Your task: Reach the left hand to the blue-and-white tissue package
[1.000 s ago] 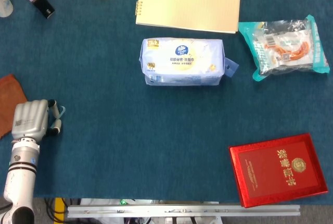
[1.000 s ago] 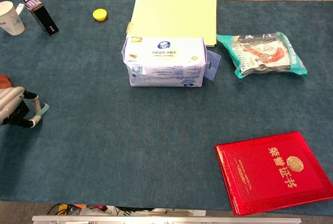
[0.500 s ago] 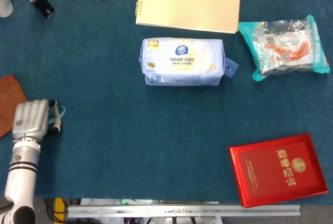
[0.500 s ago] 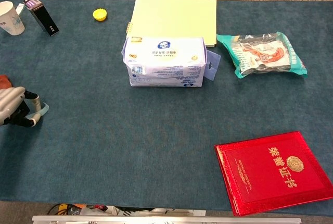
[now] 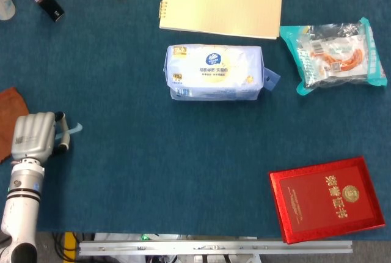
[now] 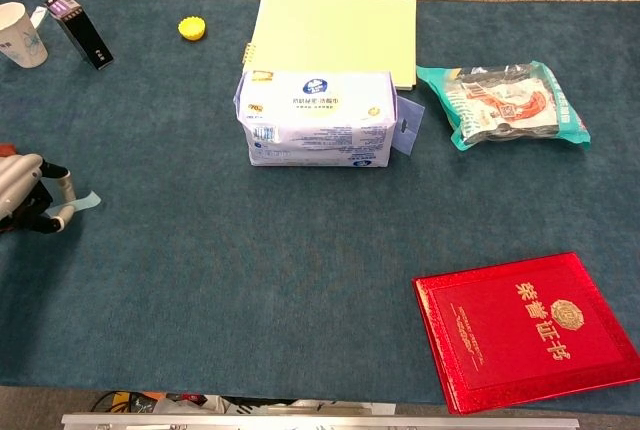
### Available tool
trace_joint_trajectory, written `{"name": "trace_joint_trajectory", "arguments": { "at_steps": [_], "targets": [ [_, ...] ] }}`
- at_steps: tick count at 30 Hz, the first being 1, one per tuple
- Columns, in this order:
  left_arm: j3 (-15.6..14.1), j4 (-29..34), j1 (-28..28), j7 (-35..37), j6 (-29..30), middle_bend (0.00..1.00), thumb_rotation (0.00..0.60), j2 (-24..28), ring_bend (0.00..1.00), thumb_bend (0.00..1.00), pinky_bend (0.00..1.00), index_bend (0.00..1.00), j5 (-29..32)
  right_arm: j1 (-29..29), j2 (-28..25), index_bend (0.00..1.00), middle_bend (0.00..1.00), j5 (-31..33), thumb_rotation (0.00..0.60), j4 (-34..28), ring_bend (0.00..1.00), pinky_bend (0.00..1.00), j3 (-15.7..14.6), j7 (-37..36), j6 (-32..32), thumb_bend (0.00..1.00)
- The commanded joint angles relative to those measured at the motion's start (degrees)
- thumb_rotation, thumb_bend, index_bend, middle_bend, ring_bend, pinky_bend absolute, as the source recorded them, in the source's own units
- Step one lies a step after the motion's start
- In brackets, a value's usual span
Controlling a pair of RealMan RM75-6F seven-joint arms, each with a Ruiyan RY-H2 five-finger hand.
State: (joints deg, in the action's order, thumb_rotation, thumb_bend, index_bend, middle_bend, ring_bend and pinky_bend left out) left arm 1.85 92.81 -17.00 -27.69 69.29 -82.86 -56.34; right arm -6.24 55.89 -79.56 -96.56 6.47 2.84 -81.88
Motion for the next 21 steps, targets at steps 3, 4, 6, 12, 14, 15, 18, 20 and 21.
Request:
{"name": "trace_joint_trajectory", "arguments": {
  "at_steps": [3, 4, 6, 12, 14, 15, 18, 20, 21],
  "targets": [
    [0.76, 1.0, -0.29, 1.95, 1.42, 0.96, 0.6, 1.99, 0.93, 0.42, 0.9, 0.55, -3.89, -0.15, 0.11, 0.38, 0.41, -0.1, 0.6, 0.08, 0.27, 0.31, 0.04, -0.01, 0.17, 0.36],
    [0.98, 1.09, -0.43, 2.51, 1.64, 0.96, 0.6, 2.34, 0.93, 0.42, 0.9, 0.55, -4.83, -0.19, 0.13, 0.38, 0.41, -0.16, 0.6, 0.11, 0.27, 0.31, 0.04, 0.0, 0.22, 0.36],
    [1.59, 1.19, -0.94, 3.66, 2.06, 0.96, 0.6, 3.19, 0.93, 0.42, 0.9, 0.54, -7.09, -0.35, 0.23, 0.38, 0.41, -0.25, 0.6, 0.08, 0.27, 0.31, 0.04, 0.07, 0.41, 0.36],
    [3.66, 1.44, -3.55, 5.79, 1.36, 0.96, 0.6, 5.37, 0.93, 0.42, 0.9, 0.54, -11.98, -0.7, 0.6, 0.38, 0.41, -0.45, 0.6, -0.1, 0.27, 0.31, -0.08, 0.49, 0.92, 0.36],
    [4.25, 1.31, -4.45, 6.28, 1.29, 0.96, 0.6, 5.61, 0.93, 0.42, 0.9, 0.55, -13.62, -0.76, 0.72, 0.38, 0.41, -0.48, 0.6, -0.17, 0.27, 0.31, -0.09, 0.64, 0.96, 0.36],
    [4.66, 1.11, -5.07, 6.69, 1.28, 0.96, 0.6, 5.62, 0.93, 0.42, 0.9, 0.55, -14.74, -0.8, 0.78, 0.38, 0.41, -0.5, 0.6, -0.24, 0.27, 0.31, -0.1, 0.77, 0.99, 0.36],
    [5.51, 0.31, -6.72, 8.2, 1.02, 0.96, 0.6, 5.23, 0.93, 0.42, 0.9, 0.55, -17.65, -0.95, 0.92, 0.38, 0.41, -0.47, 0.6, -0.37, 0.27, 0.31, -0.11, 1.11, 1.18, 0.36],
    [5.88, -0.57, -7.7, 9.02, 0.78, 0.96, 0.6, 4.83, 0.93, 0.42, 0.9, 0.55, -19.25, -1.07, 0.98, 0.38, 0.41, -0.48, 0.6, -0.46, 0.27, 0.31, -0.14, 1.31, 1.39, 0.36],
    [6.14, -1.18, -8.56, 9.37, 0.53, 0.96, 0.6, 4.49, 0.93, 0.42, 0.9, 0.55, -20.49, -1.16, 1.01, 0.38, 0.41, -0.51, 0.6, -0.53, 0.27, 0.31, -0.14, 1.45, 1.47, 0.36]
  ]
}}
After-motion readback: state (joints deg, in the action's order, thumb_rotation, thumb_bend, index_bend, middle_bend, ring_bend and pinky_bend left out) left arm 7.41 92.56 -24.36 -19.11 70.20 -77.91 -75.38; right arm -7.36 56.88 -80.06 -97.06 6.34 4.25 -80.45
